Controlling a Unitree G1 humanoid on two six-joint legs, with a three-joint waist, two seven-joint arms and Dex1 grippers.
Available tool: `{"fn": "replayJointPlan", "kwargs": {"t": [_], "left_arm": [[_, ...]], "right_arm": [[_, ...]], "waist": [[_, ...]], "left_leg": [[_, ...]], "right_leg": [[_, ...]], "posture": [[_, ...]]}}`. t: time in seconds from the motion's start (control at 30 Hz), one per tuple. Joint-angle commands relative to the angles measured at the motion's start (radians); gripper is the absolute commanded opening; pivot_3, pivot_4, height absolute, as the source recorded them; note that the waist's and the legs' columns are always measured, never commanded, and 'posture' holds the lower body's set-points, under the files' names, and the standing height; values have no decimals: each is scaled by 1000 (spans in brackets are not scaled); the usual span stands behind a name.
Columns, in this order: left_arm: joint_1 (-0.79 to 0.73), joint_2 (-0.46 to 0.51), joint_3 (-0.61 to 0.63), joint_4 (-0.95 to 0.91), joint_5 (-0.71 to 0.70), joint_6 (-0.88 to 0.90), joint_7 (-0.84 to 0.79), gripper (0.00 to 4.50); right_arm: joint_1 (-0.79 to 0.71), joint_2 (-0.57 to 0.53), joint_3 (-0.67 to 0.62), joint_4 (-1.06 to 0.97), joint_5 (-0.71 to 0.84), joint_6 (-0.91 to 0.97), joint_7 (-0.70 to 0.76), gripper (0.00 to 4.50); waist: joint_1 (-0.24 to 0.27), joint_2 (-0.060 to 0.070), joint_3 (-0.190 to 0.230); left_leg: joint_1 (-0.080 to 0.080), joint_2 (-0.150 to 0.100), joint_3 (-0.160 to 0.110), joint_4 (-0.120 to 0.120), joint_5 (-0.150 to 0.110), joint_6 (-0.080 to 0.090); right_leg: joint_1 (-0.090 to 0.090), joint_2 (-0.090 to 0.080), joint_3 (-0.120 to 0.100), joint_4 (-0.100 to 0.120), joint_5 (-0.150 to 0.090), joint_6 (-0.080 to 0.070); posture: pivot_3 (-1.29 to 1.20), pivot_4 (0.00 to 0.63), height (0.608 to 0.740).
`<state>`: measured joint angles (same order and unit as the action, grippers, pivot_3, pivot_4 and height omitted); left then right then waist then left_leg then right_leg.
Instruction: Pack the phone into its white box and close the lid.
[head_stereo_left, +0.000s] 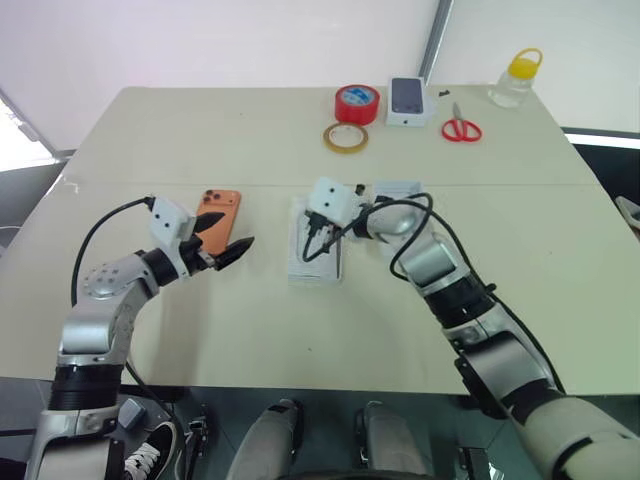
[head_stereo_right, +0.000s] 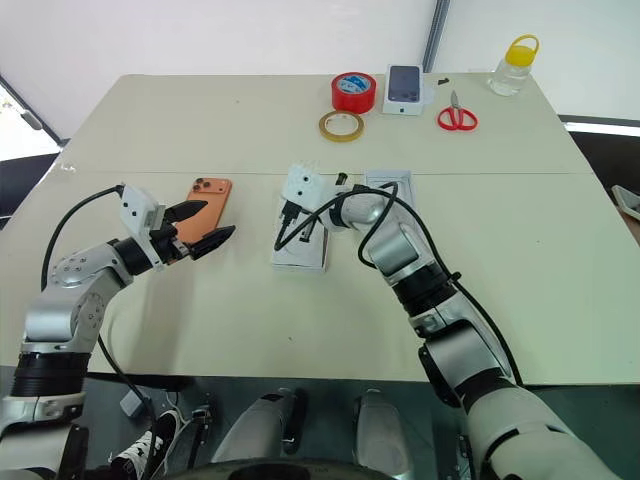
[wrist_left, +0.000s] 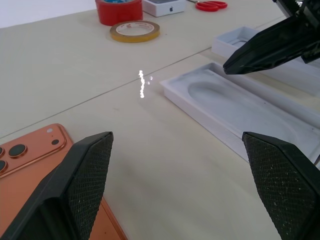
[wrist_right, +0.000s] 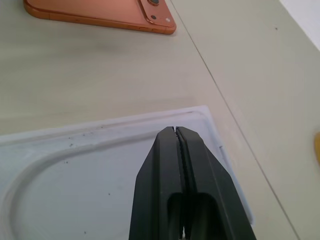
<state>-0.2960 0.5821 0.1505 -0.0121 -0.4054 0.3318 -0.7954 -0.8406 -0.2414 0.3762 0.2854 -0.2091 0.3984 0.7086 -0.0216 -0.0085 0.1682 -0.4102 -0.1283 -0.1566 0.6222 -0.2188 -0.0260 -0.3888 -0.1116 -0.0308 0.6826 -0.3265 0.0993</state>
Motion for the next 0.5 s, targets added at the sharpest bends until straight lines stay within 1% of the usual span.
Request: {"fn": "replayJointPlan", "kwargs": {"t": [0.03,0.13,0.27,0.43,0.5], "left_arm": [[-22,2,15,-14,-4,-15,6,4367],[-19,3,16,-14,-2,-17,6,4367],[-15,3,17,-15,0,-17,8,4367],[-16,2,14,-13,1,-17,11,4367],[-18,-1,12,-15,3,-18,15,4367]], "right_arm": [[5,18,-5,25,0,-19,-30,50],[27,8,26,59,-26,-39,-30,50],[36,-35,63,72,-72,-82,-19,50],[3,-61,40,74,-83,-75,-23,50],[10,-85,47,78,-100,-89,-23,50]], "waist": [[0,0,0],[0,0,0],[-3,0,0],[-5,0,0],[-14,0,0]], "left_leg": [[0,0,0,0,0,0],[0,0,0,0,0,0],[0,0,0,0,0,0],[0,0,0,0,0,0],[0,0,0,0,0,0]], "right_leg": [[0,0,0,0,0,0],[0,0,0,0,0,0],[0,0,0,0,0,0],[0,0,0,1,0,0],[0,0,0,1,0,0]], "posture": [[0,150,740],[0,150,740],[0,150,740],[0,150,740],[0,150,740]]}}
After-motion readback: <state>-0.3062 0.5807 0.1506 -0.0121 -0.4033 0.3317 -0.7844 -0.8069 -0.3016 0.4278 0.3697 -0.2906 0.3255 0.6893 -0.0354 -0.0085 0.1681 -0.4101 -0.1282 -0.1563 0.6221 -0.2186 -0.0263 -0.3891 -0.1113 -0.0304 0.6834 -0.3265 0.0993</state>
